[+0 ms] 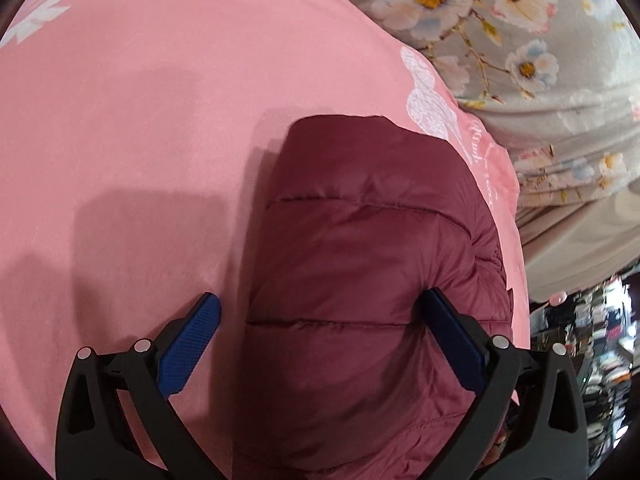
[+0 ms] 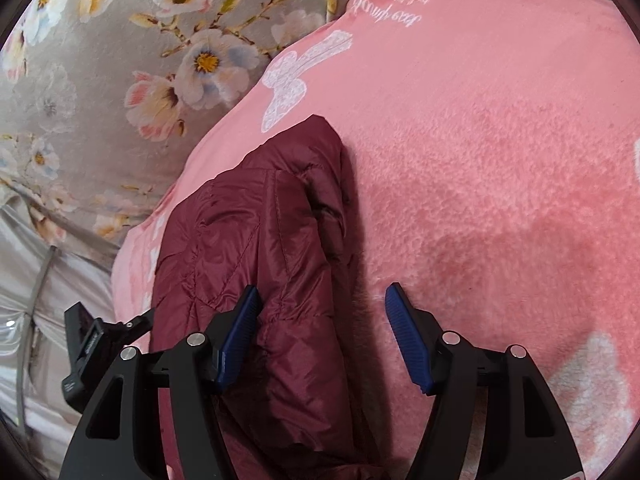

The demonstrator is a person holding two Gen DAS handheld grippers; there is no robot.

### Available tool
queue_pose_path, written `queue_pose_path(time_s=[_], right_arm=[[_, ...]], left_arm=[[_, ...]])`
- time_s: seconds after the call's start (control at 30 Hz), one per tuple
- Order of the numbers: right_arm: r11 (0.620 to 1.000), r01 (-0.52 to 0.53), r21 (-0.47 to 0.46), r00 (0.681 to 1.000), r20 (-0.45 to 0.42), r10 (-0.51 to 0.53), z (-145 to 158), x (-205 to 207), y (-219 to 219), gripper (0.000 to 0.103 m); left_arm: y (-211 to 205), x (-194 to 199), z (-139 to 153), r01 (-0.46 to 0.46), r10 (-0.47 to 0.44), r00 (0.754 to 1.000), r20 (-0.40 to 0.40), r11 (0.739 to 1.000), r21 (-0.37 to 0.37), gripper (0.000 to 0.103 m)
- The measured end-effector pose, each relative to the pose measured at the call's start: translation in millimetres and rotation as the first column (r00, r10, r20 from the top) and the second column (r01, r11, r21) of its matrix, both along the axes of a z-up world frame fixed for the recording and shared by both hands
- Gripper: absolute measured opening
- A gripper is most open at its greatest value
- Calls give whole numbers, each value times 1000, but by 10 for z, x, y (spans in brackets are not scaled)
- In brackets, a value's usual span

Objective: Fold large clothes
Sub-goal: 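Lift the jacket bundle off the blanket with both tools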

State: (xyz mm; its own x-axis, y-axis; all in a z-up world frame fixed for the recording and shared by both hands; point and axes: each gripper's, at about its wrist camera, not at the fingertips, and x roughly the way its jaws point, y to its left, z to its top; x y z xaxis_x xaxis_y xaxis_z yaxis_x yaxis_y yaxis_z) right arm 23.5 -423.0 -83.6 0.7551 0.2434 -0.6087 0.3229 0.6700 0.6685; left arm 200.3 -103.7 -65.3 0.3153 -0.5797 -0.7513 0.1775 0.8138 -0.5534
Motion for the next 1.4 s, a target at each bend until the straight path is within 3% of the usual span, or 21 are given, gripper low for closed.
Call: queue_pose_path(time_s=[0.17,0.3,0.4,0.57,0.7,0.87,1.0,1.27,1.4], right_arm=[[998,-59,29,998,37,57,-51,147,21,60],[996,-72,53,996,58,69,-88,251,58,34],[997,-42,58,997,72,38,-29,190,77,20],[998,-15,-66,992,124,23,386,-51,309,15],[989,-1,-147,976,217,33,842,-356,525,14],[975,43,-219,927,372,42,1519,-747,774,14],[959,64,-274,871,484,80,2060,-926,1048,14],[913,98,-396,747,635,195,2948,-899,1708,14],[893,99,-440,698,670,253,3233,-760,2018,14]], left_arm=[[-207,56,10,79,-81,996,43,996,39,98],[-327,38,54,116,-122,990,77,990,82,94],[-323,-32,138,114,-126,986,107,988,107,81],[-274,-226,490,144,-165,965,202,983,115,41],[-133,-501,1026,175,-189,927,325,982,71,37],[172,-911,1781,214,-198,840,504,976,26,37],[504,-1230,2363,222,-174,744,645,975,6,38],[1176,-1445,3171,179,-110,564,818,984,8,38],[1435,-1472,3428,120,-81,472,878,992,27,39]])
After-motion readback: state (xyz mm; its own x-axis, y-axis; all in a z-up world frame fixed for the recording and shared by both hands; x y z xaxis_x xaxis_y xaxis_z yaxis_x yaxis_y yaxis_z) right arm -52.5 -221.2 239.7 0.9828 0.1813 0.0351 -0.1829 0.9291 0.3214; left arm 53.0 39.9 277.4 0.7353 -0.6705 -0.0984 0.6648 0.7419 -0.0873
